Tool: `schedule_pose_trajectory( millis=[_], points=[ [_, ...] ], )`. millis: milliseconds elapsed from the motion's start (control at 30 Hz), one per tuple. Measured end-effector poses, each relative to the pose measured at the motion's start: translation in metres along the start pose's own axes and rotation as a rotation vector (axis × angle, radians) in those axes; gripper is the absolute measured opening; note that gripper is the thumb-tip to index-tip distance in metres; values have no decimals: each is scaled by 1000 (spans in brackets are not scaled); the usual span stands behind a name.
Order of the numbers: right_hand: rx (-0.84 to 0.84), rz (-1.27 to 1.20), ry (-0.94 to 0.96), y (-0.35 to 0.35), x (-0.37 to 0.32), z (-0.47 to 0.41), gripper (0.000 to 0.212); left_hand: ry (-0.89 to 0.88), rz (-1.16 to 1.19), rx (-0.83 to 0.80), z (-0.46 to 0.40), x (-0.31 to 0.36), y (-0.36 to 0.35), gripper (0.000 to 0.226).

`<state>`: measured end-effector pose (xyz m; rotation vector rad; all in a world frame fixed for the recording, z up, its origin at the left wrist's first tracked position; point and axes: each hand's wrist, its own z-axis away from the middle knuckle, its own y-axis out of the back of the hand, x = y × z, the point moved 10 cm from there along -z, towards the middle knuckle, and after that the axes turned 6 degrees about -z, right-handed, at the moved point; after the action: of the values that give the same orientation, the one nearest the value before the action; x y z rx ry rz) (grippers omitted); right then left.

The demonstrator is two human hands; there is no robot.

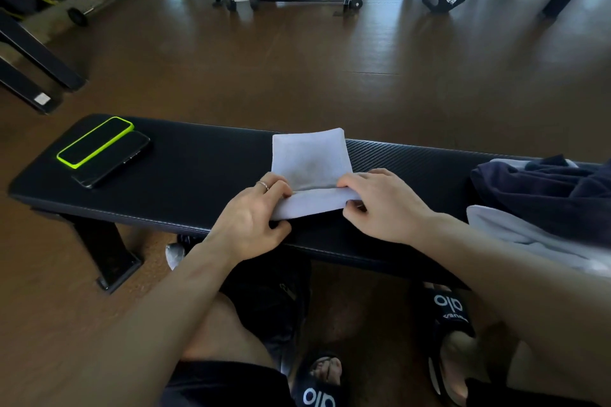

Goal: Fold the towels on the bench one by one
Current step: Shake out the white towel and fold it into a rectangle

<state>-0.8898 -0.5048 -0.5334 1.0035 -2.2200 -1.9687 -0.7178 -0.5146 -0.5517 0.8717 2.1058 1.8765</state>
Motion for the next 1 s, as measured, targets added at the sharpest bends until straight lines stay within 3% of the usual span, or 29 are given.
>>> schedule_pose_trajectory(
  millis=[133, 267, 567, 733, 867, 933, 1000],
  points=[
    [110, -301, -169, 12, 25, -5, 13, 173, 304, 99, 2, -20, 8, 16],
    [174, -437, -253, 13, 38, -12, 3, 366, 475, 97, 2, -38, 4, 12],
    [246, -542, -454, -6, 69, -35, 19, 580, 409, 182, -15, -57, -7, 34],
    [242, -434, -484, -13, 73, -42, 19, 614, 305, 191, -21, -57, -7, 28],
    [258, -162, -340, -4, 57, -48, 13, 606, 175, 186, -24, -53, -2, 34],
    [295, -33, -230, 1, 46, -49, 9, 538, 58, 221, -27, -49, 4, 37],
    [307, 74, -148, 0, 38, -50, 8, 353, -118, 284, -35, -34, 11, 37]
  ],
)
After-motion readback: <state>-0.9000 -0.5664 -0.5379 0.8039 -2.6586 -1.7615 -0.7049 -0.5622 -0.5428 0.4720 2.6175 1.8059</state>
